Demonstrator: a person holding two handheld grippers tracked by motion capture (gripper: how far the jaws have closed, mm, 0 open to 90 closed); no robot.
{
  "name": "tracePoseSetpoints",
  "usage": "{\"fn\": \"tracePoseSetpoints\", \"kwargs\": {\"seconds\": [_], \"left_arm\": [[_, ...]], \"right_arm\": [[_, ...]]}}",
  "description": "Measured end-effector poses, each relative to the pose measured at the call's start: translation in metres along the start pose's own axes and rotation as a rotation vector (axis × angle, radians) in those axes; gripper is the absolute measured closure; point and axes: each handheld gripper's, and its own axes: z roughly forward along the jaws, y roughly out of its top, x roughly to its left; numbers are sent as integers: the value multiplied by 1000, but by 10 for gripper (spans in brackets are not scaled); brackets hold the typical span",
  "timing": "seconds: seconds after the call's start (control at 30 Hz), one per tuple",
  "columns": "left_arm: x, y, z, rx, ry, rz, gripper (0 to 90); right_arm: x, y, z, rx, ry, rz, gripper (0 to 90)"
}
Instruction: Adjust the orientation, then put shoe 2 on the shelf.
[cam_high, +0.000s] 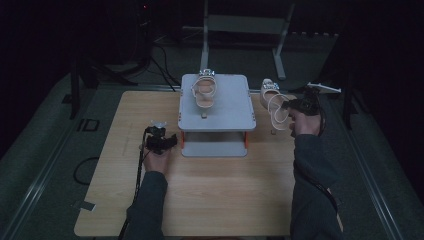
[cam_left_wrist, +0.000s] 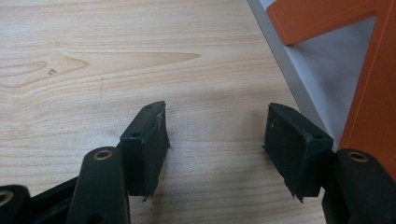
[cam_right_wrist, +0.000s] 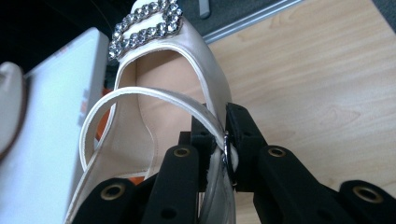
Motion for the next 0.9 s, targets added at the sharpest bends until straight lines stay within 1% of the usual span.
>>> {"fn": "tracePoseSetpoints", "kwargs": {"seconds": [0.2,0.3,0.5,0.73,0.9], "left_arm": [[0,0,0,0,0,0,396],[0,0,0,0,-1,0,396],[0,0,0,2,-2,1,396],[0,0,0,2,-4,-1,396],[0,0,0,2,-5,-2,396]], "right_arm": [[16,15,-12,-26,10,-11,828],[23,22,-17,-37,8,-23,828],[39,32,-25,-45,37,-17,827],[68,37,-32,-52,81,-29,827],[89,34,-27,-35,105,-54,827]]}}
